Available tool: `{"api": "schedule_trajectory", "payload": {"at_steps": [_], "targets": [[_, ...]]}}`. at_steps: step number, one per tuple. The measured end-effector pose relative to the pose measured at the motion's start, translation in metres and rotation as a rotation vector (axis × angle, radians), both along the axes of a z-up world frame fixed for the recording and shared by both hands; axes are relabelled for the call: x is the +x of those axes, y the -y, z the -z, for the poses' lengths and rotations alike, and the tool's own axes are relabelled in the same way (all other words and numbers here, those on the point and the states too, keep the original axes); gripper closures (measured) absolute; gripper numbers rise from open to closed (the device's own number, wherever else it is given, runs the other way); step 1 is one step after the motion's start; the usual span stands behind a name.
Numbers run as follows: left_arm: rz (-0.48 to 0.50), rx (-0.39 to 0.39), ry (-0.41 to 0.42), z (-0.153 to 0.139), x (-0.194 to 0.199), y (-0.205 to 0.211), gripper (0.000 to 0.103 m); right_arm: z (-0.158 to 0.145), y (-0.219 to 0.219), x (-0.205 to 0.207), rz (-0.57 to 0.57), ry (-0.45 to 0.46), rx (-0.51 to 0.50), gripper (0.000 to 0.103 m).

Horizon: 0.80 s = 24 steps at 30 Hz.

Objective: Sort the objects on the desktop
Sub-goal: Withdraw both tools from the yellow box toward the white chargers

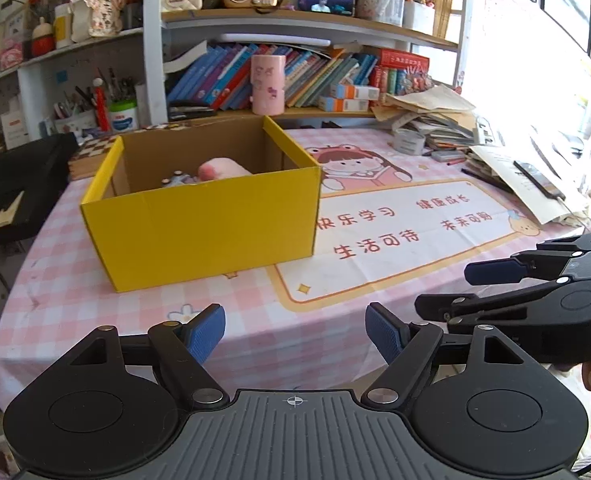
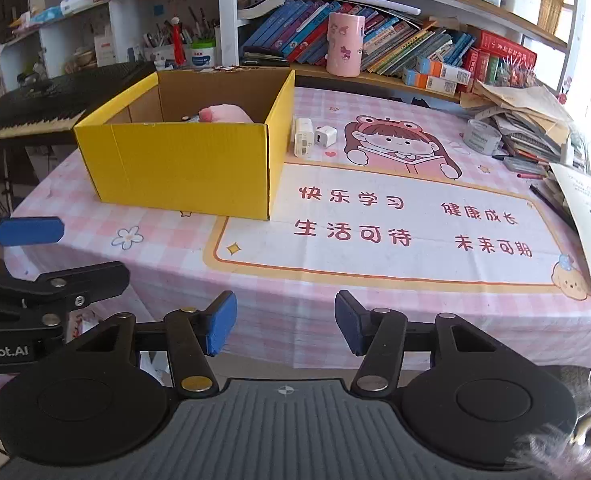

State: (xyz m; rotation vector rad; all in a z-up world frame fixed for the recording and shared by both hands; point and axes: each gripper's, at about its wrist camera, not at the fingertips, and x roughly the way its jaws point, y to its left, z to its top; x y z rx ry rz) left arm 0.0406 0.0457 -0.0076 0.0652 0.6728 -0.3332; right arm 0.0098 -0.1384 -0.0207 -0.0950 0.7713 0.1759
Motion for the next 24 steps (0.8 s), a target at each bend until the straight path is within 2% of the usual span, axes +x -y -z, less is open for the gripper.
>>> {"api": "schedule_trajectory", "payload": {"at_steps": [10,24], "targets": [[0.072,-0.002,-0.003,0.002,0.018,0.023,0.023,0.002,0.013,0.005,0.033,-0.004,-0.037,0.048],[0.12,0.014,-0.037,0.01,0.062,0.07,0.023,0.01,0.057,0.041,0.075,-0.043,-0.037,0.047]]}}
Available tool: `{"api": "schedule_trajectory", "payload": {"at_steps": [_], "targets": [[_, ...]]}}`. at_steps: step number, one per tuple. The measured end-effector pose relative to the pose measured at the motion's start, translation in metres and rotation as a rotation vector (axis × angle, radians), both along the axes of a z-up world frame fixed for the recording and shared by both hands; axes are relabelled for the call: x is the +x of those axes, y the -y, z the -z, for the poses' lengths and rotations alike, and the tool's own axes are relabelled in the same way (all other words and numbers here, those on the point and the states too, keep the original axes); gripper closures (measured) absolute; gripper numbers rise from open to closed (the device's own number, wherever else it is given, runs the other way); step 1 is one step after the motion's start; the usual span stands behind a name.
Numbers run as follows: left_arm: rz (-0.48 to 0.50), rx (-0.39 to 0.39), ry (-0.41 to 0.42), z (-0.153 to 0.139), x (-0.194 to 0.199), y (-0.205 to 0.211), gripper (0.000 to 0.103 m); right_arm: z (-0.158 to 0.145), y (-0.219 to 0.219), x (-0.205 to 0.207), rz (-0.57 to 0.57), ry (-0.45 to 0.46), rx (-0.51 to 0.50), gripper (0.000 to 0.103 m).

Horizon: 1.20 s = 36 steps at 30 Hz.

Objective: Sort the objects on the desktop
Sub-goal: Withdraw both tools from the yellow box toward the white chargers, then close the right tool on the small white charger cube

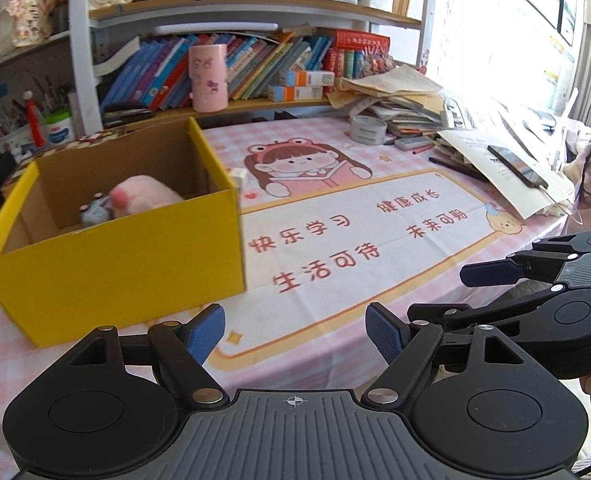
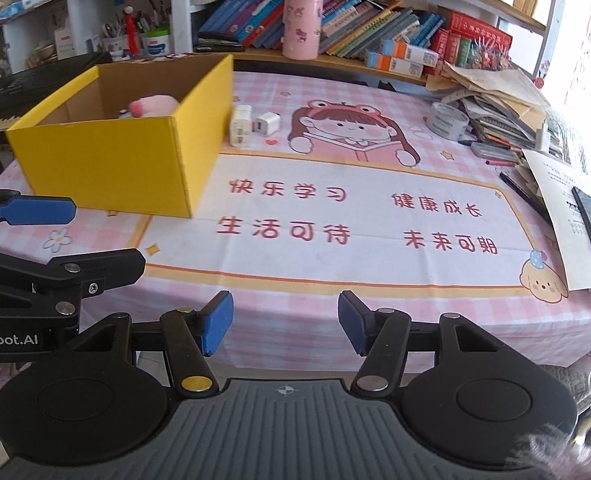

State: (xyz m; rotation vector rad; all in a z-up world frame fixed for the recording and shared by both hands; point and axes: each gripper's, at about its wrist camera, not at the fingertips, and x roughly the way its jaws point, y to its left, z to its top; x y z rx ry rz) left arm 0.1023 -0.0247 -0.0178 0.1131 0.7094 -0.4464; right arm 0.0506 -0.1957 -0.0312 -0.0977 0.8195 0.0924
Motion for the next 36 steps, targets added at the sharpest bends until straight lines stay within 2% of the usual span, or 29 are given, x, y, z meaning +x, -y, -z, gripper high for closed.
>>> {"api": "schedule_trajectory", "payload": {"at_steps": [13,17,21,27,33,36], "targets": [[0.094,0.032,-0.044,0.013,0.055,0.093,0.023,0.013,0.091,0.057,0.1,-0.076,0.042,0.047],[0.082,0.04,-0.048,0.013,0.073,0.115,0.023,0.015,0.117,0.078,0.113,-0.088,0.055,0.047],[0.033,0.052,-0.044,0.011,0.09,0.127,0.023,0.015,0.136,0.1,0.1,-0.091,0.072,0.047],[-0.105,0.082,-0.01,0.004,0.113,0.13,0.023,0.016,0.148,0.136,0.029,-0.079,0.104,0.047],[-0.258,0.108,0.006,-0.004,0.128,0.118,0.023,0.02,0.145,0.176,-0.093,-0.07,0.121,0.047],[-0.301,0.124,-0.004,-0.004,0.128,0.115,0.023,0.02,0.137,0.198,-0.175,-0.059,0.122,0.047]]}}
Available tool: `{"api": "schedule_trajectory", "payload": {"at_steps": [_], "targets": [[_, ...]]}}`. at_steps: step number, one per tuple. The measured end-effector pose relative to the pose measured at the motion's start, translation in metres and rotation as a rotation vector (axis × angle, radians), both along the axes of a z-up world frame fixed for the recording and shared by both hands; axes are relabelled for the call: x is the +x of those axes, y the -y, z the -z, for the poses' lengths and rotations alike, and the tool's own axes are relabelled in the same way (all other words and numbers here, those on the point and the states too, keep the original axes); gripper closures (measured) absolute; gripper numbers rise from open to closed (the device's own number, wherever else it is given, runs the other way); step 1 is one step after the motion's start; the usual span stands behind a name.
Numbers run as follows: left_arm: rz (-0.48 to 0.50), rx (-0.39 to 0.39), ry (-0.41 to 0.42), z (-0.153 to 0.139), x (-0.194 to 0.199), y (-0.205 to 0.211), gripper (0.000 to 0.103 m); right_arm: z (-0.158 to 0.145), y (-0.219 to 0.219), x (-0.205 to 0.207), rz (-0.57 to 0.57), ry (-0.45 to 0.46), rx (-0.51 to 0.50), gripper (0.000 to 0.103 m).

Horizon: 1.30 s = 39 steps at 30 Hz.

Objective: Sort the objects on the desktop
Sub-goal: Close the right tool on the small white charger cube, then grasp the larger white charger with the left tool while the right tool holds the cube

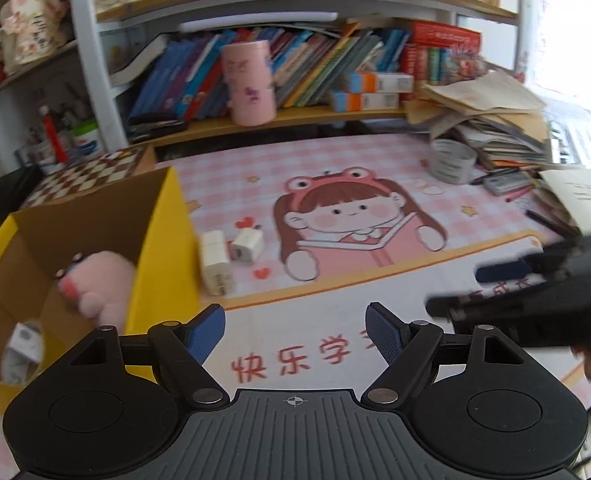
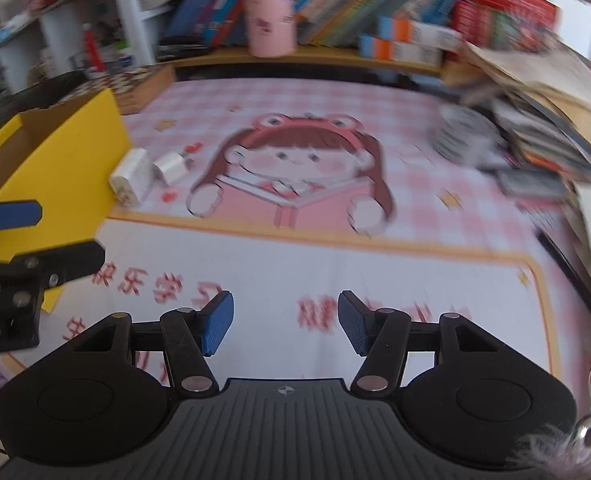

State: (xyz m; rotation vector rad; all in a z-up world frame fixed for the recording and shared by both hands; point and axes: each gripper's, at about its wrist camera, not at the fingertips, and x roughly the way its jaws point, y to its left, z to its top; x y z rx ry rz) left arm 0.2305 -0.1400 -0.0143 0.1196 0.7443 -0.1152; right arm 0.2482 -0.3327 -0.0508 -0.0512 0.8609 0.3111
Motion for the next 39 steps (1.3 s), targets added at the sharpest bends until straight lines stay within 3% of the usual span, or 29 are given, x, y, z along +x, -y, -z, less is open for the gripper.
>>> {"api": "schedule_trajectory", "payload": {"at_steps": [13,18,31,33,37,39], "targets": [[-0.118,0.031,-0.027,0.002,-0.001,0.006,0.023,0.01,-0.069,0.105,-0.421,0.122,-0.024,0.048],[-0.163,0.03,-0.028,0.001,0.001,0.007,0.023,0.025,-0.099,0.136,-0.527,0.115,-0.025,0.048],[-0.205,0.029,-0.021,0.002,0.012,0.015,0.023,0.051,-0.133,0.166,-0.622,0.102,-0.033,0.049],[-0.217,0.023,-0.014,0.003,0.016,0.015,0.024,0.053,-0.134,0.17,-0.632,0.091,-0.012,0.063],[-0.25,0.019,0.008,0.006,0.025,0.014,0.025,0.049,-0.129,0.172,-0.624,0.087,0.03,0.063],[-0.27,0.011,0.022,0.008,0.031,0.013,0.031,0.043,-0.119,0.169,-0.593,0.108,0.037,0.063]]}}
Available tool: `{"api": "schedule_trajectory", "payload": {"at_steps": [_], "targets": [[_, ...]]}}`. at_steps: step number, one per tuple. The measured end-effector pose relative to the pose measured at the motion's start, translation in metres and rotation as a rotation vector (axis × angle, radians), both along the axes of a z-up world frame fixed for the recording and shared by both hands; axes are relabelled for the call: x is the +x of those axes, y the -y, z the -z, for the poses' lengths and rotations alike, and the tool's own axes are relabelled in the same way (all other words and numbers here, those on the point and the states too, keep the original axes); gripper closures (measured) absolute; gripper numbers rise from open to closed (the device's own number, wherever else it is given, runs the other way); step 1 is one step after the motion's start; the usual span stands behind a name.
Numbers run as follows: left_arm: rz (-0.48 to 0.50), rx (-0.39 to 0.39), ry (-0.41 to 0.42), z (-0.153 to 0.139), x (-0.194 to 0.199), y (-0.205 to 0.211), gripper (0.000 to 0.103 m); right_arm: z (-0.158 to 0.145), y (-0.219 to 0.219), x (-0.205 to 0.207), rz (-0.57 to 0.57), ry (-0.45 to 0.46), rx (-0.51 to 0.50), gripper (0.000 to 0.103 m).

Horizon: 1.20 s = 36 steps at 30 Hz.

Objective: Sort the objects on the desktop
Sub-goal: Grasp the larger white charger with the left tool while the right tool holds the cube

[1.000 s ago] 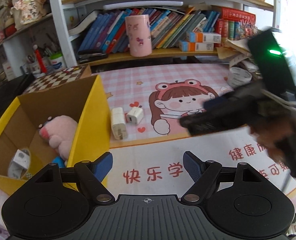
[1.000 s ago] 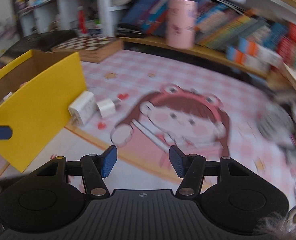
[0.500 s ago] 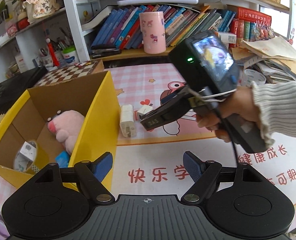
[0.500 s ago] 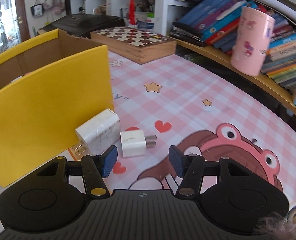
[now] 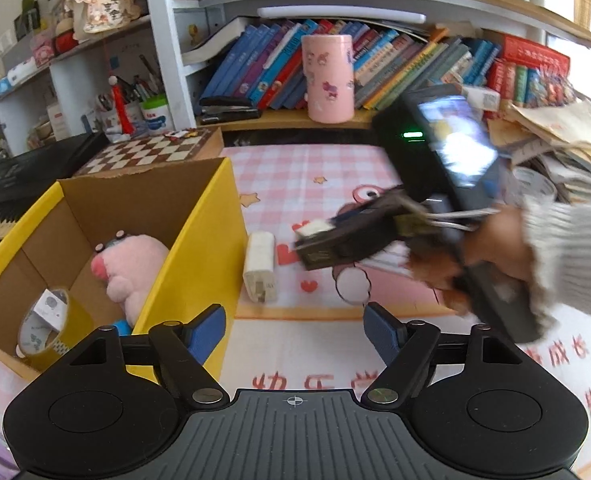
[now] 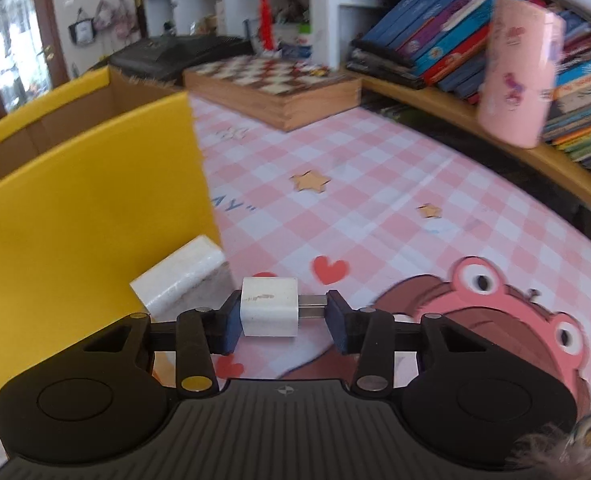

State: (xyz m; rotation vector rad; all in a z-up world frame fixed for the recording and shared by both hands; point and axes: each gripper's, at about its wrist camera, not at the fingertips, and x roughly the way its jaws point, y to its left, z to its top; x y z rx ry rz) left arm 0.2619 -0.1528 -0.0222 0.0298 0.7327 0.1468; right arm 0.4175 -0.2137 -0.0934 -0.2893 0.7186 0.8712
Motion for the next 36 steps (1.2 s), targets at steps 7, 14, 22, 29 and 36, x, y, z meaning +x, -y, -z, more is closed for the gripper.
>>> {"api": "schedule_trajectory", "payload": {"at_steps": [7,14,22,29,36], "targets": [[-0.055,0.037,0.016,0.012,0.032,0.006,0.047,-0.015,0.062,-0.008,0.154,0.005,-0.004,0.063],[-0.194,0.136,0.038,0.026,0.065,0.013,0.045,-0.019,0.121,-0.037,0.29,-0.044,0.016,0.063],[-0.331,0.136,-0.025,0.046,0.092,0.013,0.045,-0.022,0.15,-0.073,0.367,-0.089,0.02,0.063],[-0.37,0.139,-0.079,0.062,0.106,0.013,0.045,-0.021,0.163,-0.089,0.378,-0.1,-0.01,0.063],[-0.381,0.043,-0.068,0.061,0.1,0.003,0.06,-0.023,0.173,-0.096,0.394,-0.108,-0.012,0.063]]}}
